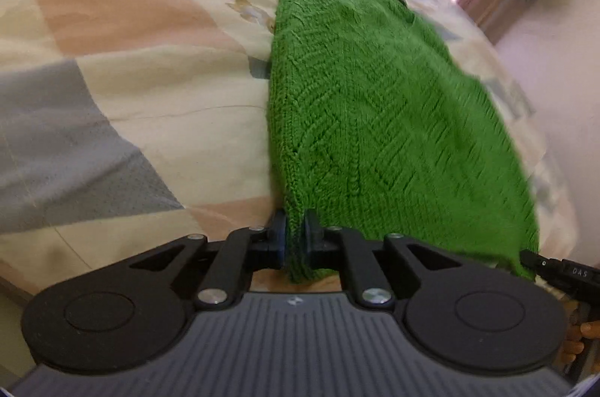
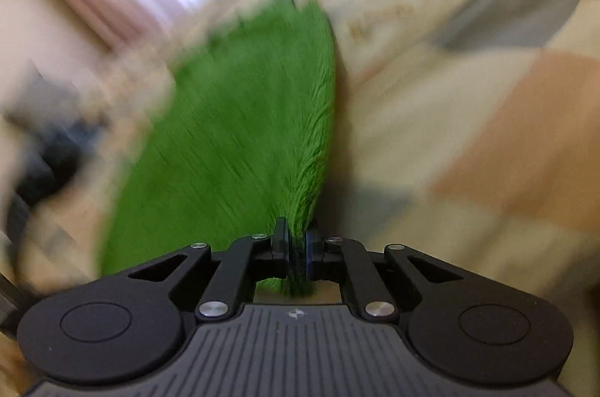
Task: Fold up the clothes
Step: 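Lower the vest onto the duvet with both grippers, laying it flat, then open both grippers and release the hem of the flat vest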
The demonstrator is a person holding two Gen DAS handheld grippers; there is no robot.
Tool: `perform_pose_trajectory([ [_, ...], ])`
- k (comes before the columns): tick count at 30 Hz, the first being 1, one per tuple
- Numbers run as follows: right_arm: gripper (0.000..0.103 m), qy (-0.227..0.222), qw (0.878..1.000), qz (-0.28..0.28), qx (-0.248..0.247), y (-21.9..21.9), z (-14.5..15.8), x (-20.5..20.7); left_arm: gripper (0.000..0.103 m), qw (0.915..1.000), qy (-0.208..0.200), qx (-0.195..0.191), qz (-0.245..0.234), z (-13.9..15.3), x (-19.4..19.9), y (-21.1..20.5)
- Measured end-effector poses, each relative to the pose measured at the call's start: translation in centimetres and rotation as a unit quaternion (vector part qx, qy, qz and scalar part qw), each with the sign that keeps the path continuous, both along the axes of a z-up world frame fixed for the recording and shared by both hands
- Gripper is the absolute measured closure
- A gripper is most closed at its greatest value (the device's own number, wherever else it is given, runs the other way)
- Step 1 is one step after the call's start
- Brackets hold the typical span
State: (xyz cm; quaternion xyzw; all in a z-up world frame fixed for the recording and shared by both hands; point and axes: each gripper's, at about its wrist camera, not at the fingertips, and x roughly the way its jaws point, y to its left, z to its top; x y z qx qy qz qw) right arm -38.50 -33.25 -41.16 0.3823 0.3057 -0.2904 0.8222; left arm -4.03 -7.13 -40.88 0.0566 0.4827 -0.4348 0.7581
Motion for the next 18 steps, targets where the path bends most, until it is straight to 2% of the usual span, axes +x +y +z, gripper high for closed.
perform_pose_trajectory([
  [1,0.093,0.025,0.999,0.005,-0.021,1.0,-0.3,0.4,0.093,0.9995,-0.028,0.012,-0.008,1.2,-0.8,-0.3],
  [4,0.077,0.039,0.997,-0.035,-0.062,3.1,1.7,-0.1,0.092,0.9956,-0.09,-0.006,-0.028,4.7,-3.1,0.6],
  [6,0.077,0.032,0.993,-0.048,-0.102,4.0,3.5,-0.7,0.088,0.9935,-0.104,-0.03,-0.034,6.1,-4.1,0.8],
  [8,0.077,0.03,0.988,-0.042,-0.143,4.7,4.8,-0.6,0.087,0.9928,-0.11,-0.034,-0.035,6.3,-4.5,0.0],
  [10,0.077,0.04,0.983,-0.026,-0.176,5.2,5.5,0.7,0.087,0.9932,-0.108,-0.027,-0.034,5.6,-4.8,-2.0],
  [12,0.078,0.045,0.98,0.003,-0.196,5.5,5.0,2.5,0.081,0.9943,-0.099,-0.012,-0.037,4.1,-5.0,-4.1],
  [14,0.078,0.056,0.979,0.022,-0.193,5.5,3.7,4.3,0.08,0.9952,-0.089,0.017,-0.039,2.3,-5.4,-5.2],
  [18,0.078,0.092,0.977,0.031,-0.19,5.5,-0.2,5.1,0.079,0.9938,-0.095,0.041,-0.038,-0.3,-5.9,-4.6],
])
